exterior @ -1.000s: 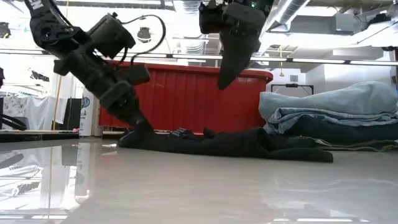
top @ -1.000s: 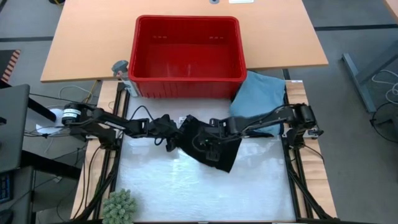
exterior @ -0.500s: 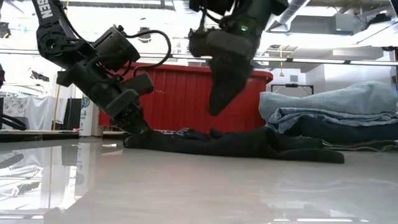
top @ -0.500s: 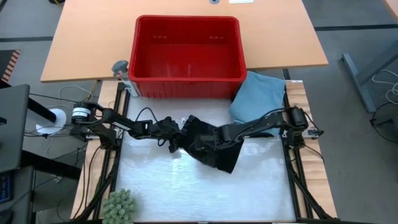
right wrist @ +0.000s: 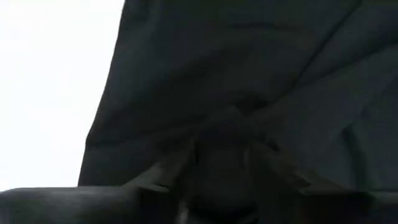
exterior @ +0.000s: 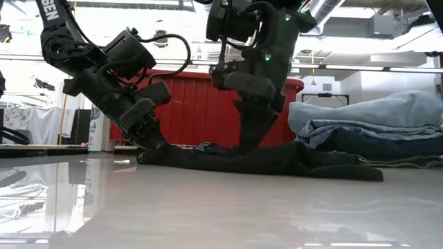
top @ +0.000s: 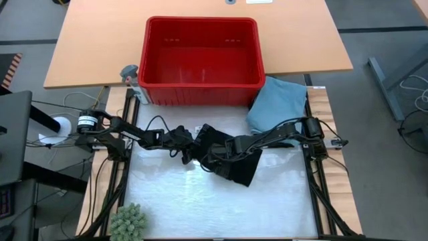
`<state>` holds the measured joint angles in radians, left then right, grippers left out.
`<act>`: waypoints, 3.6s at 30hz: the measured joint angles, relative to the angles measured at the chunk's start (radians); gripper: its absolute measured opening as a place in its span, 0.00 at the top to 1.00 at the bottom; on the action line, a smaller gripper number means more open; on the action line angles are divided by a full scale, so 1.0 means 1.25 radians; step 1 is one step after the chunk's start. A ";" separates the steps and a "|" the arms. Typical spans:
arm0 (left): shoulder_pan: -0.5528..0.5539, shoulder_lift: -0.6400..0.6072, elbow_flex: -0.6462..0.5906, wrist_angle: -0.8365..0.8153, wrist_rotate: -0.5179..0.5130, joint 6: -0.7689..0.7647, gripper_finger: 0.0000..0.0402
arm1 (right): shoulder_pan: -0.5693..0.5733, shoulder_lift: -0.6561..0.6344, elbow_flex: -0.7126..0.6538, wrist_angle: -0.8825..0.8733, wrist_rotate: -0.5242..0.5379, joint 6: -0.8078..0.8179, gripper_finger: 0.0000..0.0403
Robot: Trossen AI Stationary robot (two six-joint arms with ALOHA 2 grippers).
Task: Fold Laundry from Bin
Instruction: Fold the black boxer short
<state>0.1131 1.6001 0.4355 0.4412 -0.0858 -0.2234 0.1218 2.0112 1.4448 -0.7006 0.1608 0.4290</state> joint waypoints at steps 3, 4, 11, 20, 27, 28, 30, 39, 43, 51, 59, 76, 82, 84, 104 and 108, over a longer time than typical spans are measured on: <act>0.000 0.000 0.000 0.000 0.000 0.001 1.00 | -0.006 0.003 0.000 -0.019 -0.001 0.016 0.74; 0.000 0.000 0.000 -0.001 0.000 0.001 1.00 | -0.006 0.004 0.000 -0.029 -0.001 0.025 0.81; 0.000 0.000 0.000 -0.001 0.000 0.020 1.00 | -0.009 -0.004 0.053 -0.164 0.036 0.042 0.95; 0.000 0.000 0.000 -0.003 0.000 0.021 1.00 | -0.019 -0.005 0.117 -0.378 0.092 0.056 0.96; 0.000 0.000 0.000 -0.004 0.000 0.021 1.00 | -0.035 -0.006 0.142 -0.536 0.124 0.118 0.96; 0.000 0.000 0.000 -0.004 0.000 0.021 1.00 | -0.039 -0.006 0.143 -0.548 0.125 0.121 0.96; 0.000 0.000 0.000 -0.004 0.000 0.021 1.00 | -0.047 -0.006 0.144 -0.562 0.125 0.131 0.96; 0.000 0.000 0.000 -0.007 0.000 0.022 1.00 | -0.083 -0.006 0.144 -0.699 0.117 0.202 0.96; 0.000 0.000 0.000 -0.010 0.000 0.022 1.00 | -0.095 -0.006 0.144 -0.691 0.100 0.204 0.93; 0.000 0.000 0.001 -0.017 -0.002 0.025 1.00 | -0.095 -0.017 0.144 -0.696 0.098 0.237 0.73; 0.000 0.000 0.001 -0.018 -0.003 0.006 1.00 | -0.067 -0.115 0.138 -0.674 0.041 0.289 0.55; 0.000 0.000 0.000 -0.018 0.003 -0.006 1.00 | 0.125 -0.327 -0.288 -0.178 0.018 0.736 0.51; 0.000 0.000 0.000 -0.018 0.003 -0.003 1.00 | 0.075 -0.323 -0.342 -0.098 0.002 0.696 0.51; 0.000 0.000 0.000 -0.018 0.010 -0.001 1.00 | 0.060 -0.323 -0.351 -0.044 -0.013 0.672 0.51; 0.000 0.000 0.000 -0.019 0.016 0.014 1.00 | 0.042 -0.223 -0.367 0.081 -0.074 0.644 0.63; 0.000 0.000 0.000 -0.019 0.016 0.014 1.00 | 0.048 -0.241 -0.363 0.048 -0.073 0.639 0.87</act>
<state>0.1131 1.6005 0.4355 0.4175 -0.0654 -0.2058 0.1819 1.7094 0.9914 -0.6411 0.0698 1.2283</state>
